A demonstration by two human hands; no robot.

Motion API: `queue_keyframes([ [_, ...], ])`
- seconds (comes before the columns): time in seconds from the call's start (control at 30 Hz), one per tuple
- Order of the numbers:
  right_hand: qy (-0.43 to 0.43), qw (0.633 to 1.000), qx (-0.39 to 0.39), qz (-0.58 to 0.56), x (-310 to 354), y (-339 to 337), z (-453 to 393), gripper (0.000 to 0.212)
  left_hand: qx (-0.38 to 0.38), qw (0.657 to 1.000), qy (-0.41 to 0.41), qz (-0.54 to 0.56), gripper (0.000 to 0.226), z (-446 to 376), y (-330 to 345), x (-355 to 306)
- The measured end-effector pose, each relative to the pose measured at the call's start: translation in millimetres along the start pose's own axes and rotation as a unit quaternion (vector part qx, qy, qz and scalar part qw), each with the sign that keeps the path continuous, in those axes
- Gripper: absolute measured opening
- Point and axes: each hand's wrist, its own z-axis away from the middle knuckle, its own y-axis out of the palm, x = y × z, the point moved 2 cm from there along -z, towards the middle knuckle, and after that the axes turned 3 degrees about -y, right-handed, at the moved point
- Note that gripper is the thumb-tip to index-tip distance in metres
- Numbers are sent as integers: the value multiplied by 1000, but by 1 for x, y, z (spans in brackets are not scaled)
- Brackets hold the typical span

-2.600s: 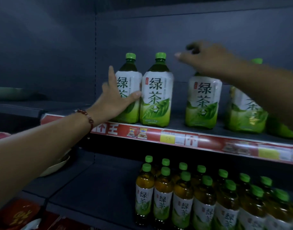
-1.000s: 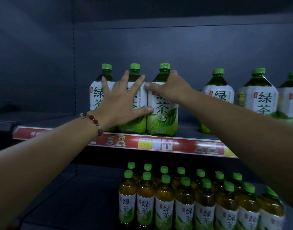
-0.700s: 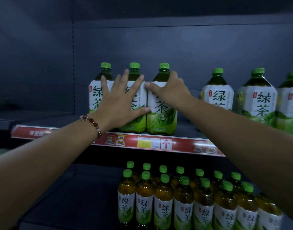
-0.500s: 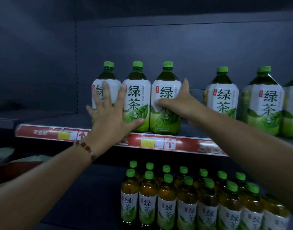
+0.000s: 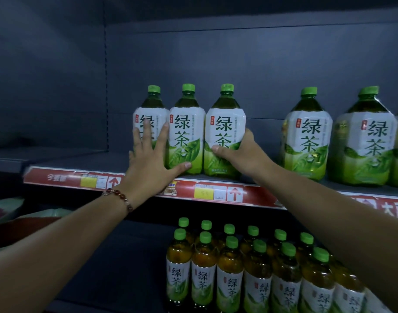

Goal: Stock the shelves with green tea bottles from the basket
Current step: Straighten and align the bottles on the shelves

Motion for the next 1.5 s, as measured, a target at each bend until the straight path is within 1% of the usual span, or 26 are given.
queue_keyframes([
  [0.17,-4,1000,-4,6,1,-1,1,84,-15,1000,-1,0,109,1,2,-2],
  [0.3,-9,1000,-7,18,2,0,2,82,-13,1000,-7,-6,111,0,1,-1],
  [0.43,-3,999,-34,38,0,4,2,97,-6,1000,-20,9,112,-2,-1,-2],
  [0.57,-11,999,-34,40,-1,5,7,113,-19,998,-25,48,92,-2,-5,1],
  [0.6,-13,998,-34,43,-2,5,8,113,-20,998,-24,54,89,-3,-5,3],
  [0.73,-8,998,-28,51,-2,6,5,107,-6,997,-34,67,86,-5,-3,5],
  [0.9,-5,998,-29,59,-3,7,5,91,-11,998,-35,55,85,-6,-2,4],
  [1.03,-7,997,-24,68,-2,6,7,89,-22,999,-34,22,84,-5,-4,2],
  [1.1,-9,997,-9,81,0,2,8,88,-41,999,-18,-28,83,-3,-7,-4],
  [1.2,-9,990,31,134,6,-7,13,85,-80,991,49,-99,83,1,-12,-22],
  [1.27,-28,980,46,193,14,-17,17,84,-89,985,95,-116,83,2,-16,-41],
  [1.33,-59,958,56,274,23,-31,22,82,-86,981,135,-114,83,0,-19,-63],
  [1.43,-101,921,33,376,36,-60,29,91,-76,973,184,-121,83,-10,-21,-97],
  [1.5,-108,907,-2,407,40,-83,27,95,-75,967,202,-134,83,-20,-20,-114],
])
